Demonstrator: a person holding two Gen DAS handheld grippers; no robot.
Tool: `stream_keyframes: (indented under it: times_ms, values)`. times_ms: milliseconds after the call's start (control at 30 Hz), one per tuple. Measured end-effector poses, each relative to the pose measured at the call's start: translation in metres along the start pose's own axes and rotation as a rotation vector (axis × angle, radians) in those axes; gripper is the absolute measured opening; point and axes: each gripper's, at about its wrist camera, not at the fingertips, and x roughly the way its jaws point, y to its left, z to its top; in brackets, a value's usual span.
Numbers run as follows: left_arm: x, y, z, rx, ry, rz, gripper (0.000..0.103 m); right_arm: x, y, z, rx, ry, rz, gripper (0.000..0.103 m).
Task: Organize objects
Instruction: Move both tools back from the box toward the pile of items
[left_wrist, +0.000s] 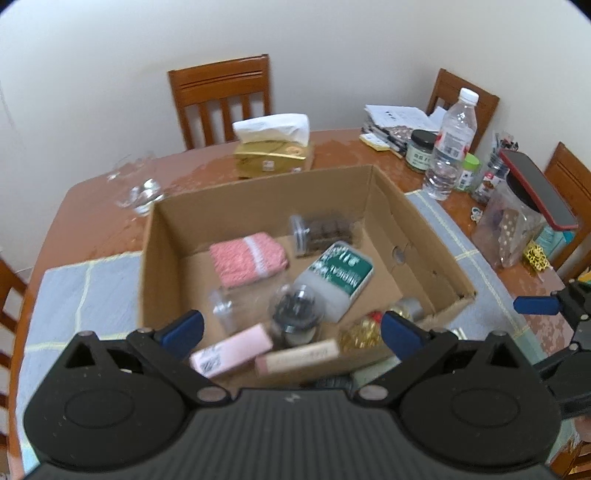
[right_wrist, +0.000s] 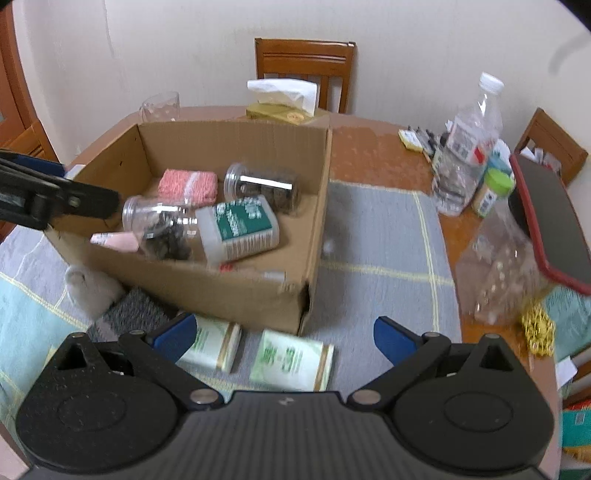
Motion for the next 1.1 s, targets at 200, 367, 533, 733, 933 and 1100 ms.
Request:
stream_keyframes:
  times_ms: [200,367,533,733,933,1100]
  values:
    - [-0.018,0.013,-0.027,0.012,-0.004,0.015,0.102,0.010,0.006,-0.022,0.062,0.028,-0.032,0.103]
    - [-0.016,0.024,-0.053,0.021,0.020,-0.004,0.102,0.021,0.011,-0.036,0.125,0.054,-0.096,0.103]
    - [-0.005,0.031,-0.076,0.045,0.067,-0.027,0.102,0.033,0.016,-0.045,0.169,0.079,-0.116,0.103]
    - [0.007,0.046,-0.096,0.022,0.102,-0.048,0.102,0.047,0.019,-0.048,0.191,0.099,-0.179,0.103]
    - [0.016,0.055,-0.097,-0.016,0.125,-0.054,0.102,0.055,0.014,-0.050,0.226,0.113,-0.204,0.103]
    - [0.021,0.053,-0.086,-0.073,0.098,-0.074,0.102,0.064,0.008,-0.045,0.205,0.096,-0.190,0.103]
